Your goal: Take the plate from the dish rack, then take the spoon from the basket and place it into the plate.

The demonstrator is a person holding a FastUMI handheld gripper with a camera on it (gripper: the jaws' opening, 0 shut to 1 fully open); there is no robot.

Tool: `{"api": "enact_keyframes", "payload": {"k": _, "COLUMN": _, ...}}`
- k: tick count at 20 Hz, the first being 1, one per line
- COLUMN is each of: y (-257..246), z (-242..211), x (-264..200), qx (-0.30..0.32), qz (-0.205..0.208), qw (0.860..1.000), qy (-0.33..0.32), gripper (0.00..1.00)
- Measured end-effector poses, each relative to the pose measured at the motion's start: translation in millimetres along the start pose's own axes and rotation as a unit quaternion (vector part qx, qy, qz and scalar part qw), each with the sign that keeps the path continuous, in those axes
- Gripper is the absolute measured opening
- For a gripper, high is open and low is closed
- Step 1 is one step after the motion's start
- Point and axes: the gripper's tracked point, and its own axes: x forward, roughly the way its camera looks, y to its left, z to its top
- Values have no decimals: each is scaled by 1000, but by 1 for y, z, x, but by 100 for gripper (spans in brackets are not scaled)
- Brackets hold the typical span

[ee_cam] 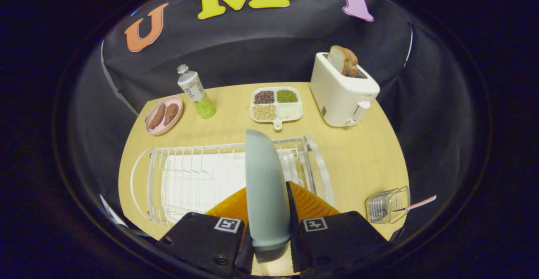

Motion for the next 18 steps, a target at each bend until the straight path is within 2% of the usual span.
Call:
{"api": "enact_keyframes", "payload": {"k": 4, "y": -4, "z": 4, "x": -18, "qx": -4, "qz": -17, "qw": 1000, "qy": -26, "gripper": 39}}
{"api": "enact_keyframes", "payload": {"k": 6, "y": -2, "z": -4, "x": -28, "qx": 6, "qz": 6, "qw": 1000, "qy": -24, "gripper": 35}}
{"api": "enact_keyframes", "payload": {"k": 10, "y": -1, "z": -26, "x": -49, "qx": 22, "qz": 52, "qw": 998, "qy": -29, "gripper": 34}}
{"api": "enact_keyframes", "payload": {"k": 18, "y": -25, "z": -131, "x": -75, "qx": 47, "qz": 126, "qw": 991, "qy": -30, "gripper": 34}}
